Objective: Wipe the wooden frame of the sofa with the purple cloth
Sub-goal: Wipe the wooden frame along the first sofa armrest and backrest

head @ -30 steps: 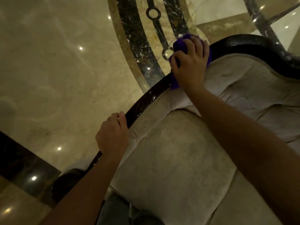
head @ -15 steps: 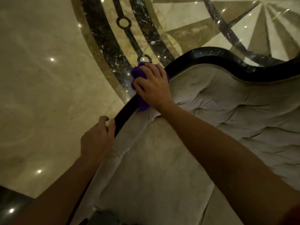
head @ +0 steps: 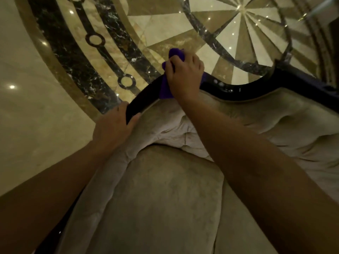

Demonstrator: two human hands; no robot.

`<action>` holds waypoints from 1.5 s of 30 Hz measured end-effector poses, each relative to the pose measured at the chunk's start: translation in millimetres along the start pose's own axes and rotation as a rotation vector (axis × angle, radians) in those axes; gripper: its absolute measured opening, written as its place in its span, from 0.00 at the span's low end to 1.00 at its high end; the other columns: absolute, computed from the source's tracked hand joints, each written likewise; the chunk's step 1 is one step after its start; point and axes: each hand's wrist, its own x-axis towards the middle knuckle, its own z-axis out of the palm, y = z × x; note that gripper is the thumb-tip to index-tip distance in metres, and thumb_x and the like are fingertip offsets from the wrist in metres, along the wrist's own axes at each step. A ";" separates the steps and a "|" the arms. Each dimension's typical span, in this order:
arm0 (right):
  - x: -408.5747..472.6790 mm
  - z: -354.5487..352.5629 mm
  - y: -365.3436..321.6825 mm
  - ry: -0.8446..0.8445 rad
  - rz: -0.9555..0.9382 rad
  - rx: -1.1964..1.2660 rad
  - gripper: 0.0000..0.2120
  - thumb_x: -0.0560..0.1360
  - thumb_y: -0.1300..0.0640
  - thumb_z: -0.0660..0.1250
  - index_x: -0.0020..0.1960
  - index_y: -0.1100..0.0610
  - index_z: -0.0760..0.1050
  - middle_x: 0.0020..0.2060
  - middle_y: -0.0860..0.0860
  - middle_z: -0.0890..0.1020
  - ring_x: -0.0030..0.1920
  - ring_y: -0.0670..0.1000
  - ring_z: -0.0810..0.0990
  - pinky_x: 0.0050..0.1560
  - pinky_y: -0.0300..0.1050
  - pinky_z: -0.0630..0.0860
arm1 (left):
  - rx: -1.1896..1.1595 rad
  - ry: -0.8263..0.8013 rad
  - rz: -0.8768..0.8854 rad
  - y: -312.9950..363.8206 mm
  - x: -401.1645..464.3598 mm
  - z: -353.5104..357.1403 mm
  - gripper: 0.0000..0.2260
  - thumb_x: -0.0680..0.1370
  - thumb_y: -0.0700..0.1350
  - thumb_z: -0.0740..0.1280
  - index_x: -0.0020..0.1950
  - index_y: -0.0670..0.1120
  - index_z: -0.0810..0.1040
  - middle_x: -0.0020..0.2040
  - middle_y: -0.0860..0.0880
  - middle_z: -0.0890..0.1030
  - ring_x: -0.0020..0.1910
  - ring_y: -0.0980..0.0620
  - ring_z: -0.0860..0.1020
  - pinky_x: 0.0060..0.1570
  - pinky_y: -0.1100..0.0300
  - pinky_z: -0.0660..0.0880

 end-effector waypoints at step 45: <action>23.0 -11.1 110.9 -0.006 0.328 -0.013 0.22 0.82 0.45 0.55 0.56 0.53 0.85 0.54 0.57 0.84 0.56 0.60 0.79 0.62 0.55 0.71 | 0.324 0.181 0.623 55.9 87.5 17.3 0.34 0.85 0.66 0.51 0.86 0.48 0.50 0.86 0.42 0.54 0.85 0.40 0.54 0.80 0.37 0.54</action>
